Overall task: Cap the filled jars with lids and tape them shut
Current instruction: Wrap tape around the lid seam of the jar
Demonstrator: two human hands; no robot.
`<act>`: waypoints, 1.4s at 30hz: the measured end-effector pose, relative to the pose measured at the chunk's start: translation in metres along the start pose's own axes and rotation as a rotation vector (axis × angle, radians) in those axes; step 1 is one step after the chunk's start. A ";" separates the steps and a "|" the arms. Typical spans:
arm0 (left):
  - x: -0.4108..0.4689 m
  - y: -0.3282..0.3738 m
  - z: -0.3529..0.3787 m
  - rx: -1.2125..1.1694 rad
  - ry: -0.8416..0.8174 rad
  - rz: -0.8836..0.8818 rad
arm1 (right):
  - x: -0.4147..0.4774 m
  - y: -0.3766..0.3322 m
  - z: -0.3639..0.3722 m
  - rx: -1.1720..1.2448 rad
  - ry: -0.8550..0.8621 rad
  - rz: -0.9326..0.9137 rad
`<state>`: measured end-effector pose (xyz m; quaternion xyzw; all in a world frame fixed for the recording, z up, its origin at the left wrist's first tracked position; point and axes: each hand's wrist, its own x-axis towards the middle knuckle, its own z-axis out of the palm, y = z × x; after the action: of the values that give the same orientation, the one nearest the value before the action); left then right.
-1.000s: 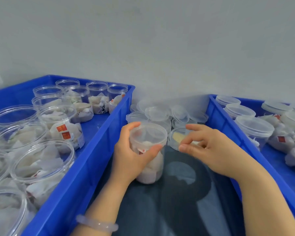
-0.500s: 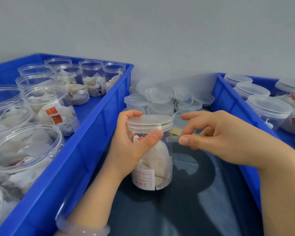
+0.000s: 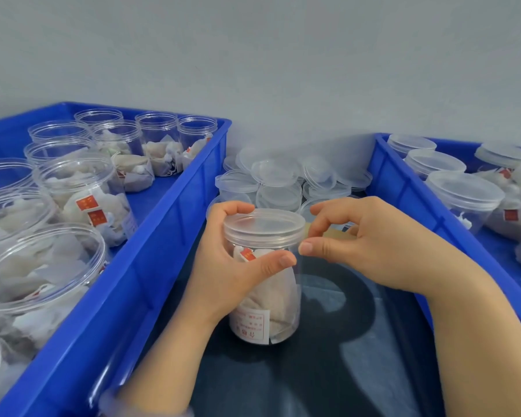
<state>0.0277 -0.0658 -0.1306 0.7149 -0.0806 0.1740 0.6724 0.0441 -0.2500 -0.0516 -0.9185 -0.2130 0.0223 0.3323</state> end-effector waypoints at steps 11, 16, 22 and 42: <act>0.000 0.004 -0.001 -0.011 -0.013 0.017 | 0.002 -0.002 0.003 0.000 -0.016 0.034; 0.000 0.009 -0.001 0.006 -0.022 -0.004 | 0.002 0.000 0.005 -0.022 -0.003 0.068; 0.000 0.015 0.007 0.042 0.144 -0.067 | 0.003 -0.008 0.014 -0.040 0.023 0.048; 0.007 -0.001 -0.010 -0.261 0.043 -0.145 | 0.005 0.004 0.010 0.038 0.027 0.184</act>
<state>0.0334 -0.0555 -0.1282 0.6214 -0.0363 0.1284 0.7720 0.0486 -0.2447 -0.0608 -0.9280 -0.1229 0.0442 0.3490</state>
